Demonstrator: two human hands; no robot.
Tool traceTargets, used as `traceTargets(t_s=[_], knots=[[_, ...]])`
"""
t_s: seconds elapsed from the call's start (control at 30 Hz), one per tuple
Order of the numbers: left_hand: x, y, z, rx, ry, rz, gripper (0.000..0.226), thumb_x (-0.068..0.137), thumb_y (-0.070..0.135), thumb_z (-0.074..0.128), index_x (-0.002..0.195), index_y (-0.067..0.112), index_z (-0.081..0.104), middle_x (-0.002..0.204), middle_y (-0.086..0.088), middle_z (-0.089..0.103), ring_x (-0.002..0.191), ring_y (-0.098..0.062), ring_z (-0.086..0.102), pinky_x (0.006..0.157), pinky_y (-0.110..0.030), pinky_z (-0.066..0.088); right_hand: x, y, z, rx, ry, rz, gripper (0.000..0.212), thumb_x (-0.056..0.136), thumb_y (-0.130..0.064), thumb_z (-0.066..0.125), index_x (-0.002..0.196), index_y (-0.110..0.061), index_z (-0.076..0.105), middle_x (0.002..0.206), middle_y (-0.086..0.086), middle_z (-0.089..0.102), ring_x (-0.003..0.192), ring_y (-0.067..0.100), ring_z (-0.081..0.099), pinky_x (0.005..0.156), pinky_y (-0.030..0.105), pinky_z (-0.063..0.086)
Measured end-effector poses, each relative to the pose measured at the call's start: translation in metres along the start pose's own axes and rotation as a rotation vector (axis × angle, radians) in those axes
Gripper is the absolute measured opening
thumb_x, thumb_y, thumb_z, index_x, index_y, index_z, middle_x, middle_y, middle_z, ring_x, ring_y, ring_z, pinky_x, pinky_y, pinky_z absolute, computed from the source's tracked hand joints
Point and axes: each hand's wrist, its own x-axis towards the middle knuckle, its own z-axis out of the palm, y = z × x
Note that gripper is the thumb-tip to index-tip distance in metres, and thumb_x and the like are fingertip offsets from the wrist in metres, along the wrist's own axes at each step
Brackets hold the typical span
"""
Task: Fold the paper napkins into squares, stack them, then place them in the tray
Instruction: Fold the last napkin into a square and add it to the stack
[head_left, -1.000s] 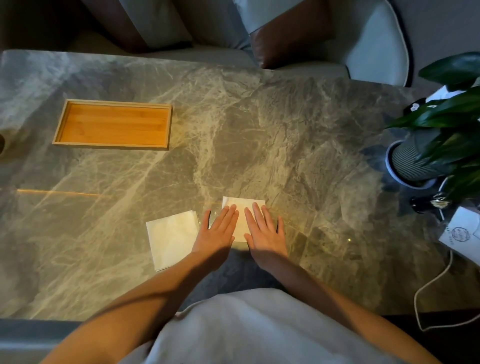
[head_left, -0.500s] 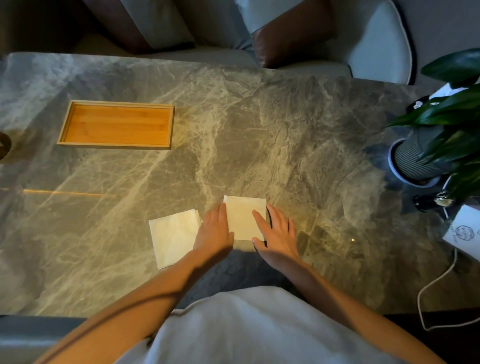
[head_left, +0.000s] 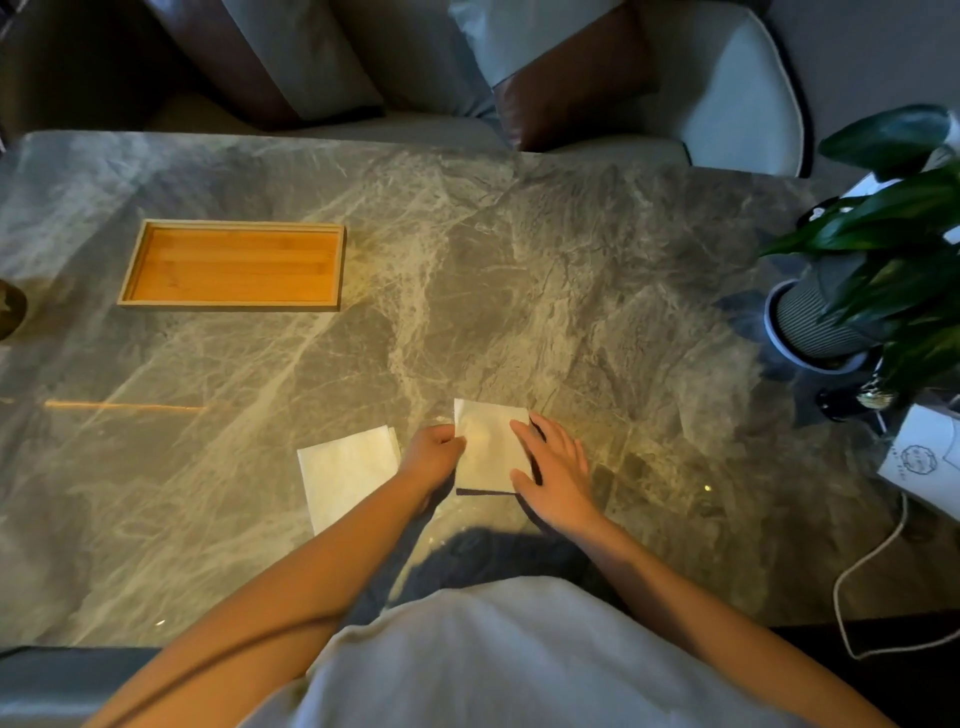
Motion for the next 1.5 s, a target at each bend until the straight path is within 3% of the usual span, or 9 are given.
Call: traceTargets(t_s=[0.07,0.17,0.27,0.33,0.57,0.8,0.93,1.13,1.5], knots=[[-0.005,-0.001,-0.004,-0.104,-0.054,0.004,0.023,0.093,0.002,0.042,0.091,0.005,0.065,0.091,-0.018,0.064,0.071,-0.019,0.057,0.060,-0.027,0.046,0.001,-0.009,-0.007,0.325,0.116,0.104,0.051,0.089,-0.021,0.060,0.137,-0.027,0.045,0.145,-0.002,0.044,0.136,0.017,0.035,0.113,0.040,0.028],[-0.016,-0.004,-0.012,-0.263,-0.153,-0.016,0.030,0.093,0.002,0.038,0.090,0.013,0.066,0.076,-0.006,0.067,0.064,-0.014,0.061,0.051,-0.021,0.050,0.002,-0.027,-0.018,0.862,0.130,0.329,0.040,0.092,-0.013,0.059,0.130,-0.018,0.050,0.126,0.008,0.060,0.109,0.017,0.059,0.085,0.024,0.049],[-0.025,-0.016,-0.027,-0.380,-0.177,-0.023,0.031,0.094,0.003,0.037,0.091,0.014,0.065,0.052,0.004,0.060,0.045,-0.005,0.052,0.043,-0.016,0.043,-0.001,-0.041,-0.024,1.222,-0.138,0.536,0.025,0.094,-0.017,0.057,0.118,-0.013,0.058,0.107,0.010,0.069,0.090,0.018,0.067,0.076,0.033,0.056],[-0.030,-0.027,-0.039,-0.419,-0.121,-0.022,0.030,0.093,0.005,0.039,0.090,0.014,0.068,0.062,-0.003,0.059,0.052,-0.010,0.052,0.047,-0.019,0.044,-0.005,-0.048,-0.021,1.334,-0.293,0.608,0.017,0.093,-0.017,0.058,0.109,-0.014,0.064,0.096,0.008,0.072,0.087,0.019,0.069,0.075,0.034,0.058],[-0.050,-0.060,-0.074,-0.399,0.091,0.031,0.031,0.091,-0.002,0.035,0.084,0.008,0.064,0.072,-0.004,0.067,0.057,-0.008,0.064,0.049,-0.019,0.050,0.000,-0.092,0.008,1.146,-0.364,0.536,0.009,0.092,-0.012,0.059,0.094,-0.014,0.068,0.079,0.005,0.069,0.064,0.012,0.065,0.052,0.024,0.049],[-0.051,-0.080,-0.103,-0.154,0.329,0.205,0.031,0.087,0.000,0.047,0.058,0.012,0.047,0.057,-0.002,0.042,0.056,-0.016,0.039,0.056,-0.031,0.031,0.011,-0.123,0.022,0.890,-0.323,0.350,0.009,0.089,-0.011,0.061,0.089,-0.007,0.069,0.079,0.008,0.070,0.069,0.017,0.065,0.063,0.030,0.051],[-0.044,-0.090,-0.110,-0.071,0.420,0.230,0.012,0.084,0.005,0.051,0.082,0.008,0.062,0.065,-0.002,0.051,0.058,-0.015,0.043,0.057,-0.030,0.035,0.017,-0.130,0.029,0.730,-0.242,0.277,0.018,0.087,-0.009,0.063,0.092,0.009,0.061,0.079,0.017,0.061,0.074,0.024,0.056,0.071,0.035,0.045],[-0.033,-0.104,-0.112,0.052,0.501,0.234,0.020,0.084,0.009,0.047,0.092,0.023,0.060,0.068,0.008,0.054,0.060,-0.008,0.049,0.054,-0.023,0.037,0.025,-0.134,0.039,0.577,-0.196,0.210,0.006,0.085,-0.008,0.067,0.086,-0.002,0.065,0.087,0.025,0.071,0.082,0.038,0.067,0.078,0.043,0.055],[-0.024,-0.117,-0.110,0.025,0.570,0.151,0.026,0.086,0.010,0.044,0.107,0.016,0.058,0.073,0.005,0.056,0.063,-0.007,0.050,0.053,-0.021,0.033,0.030,-0.134,0.052,0.527,-0.179,0.190,0.017,0.083,-0.014,0.071,0.093,-0.008,0.059,0.085,0.016,0.067,0.075,0.023,0.062,0.072,0.034,0.050]])
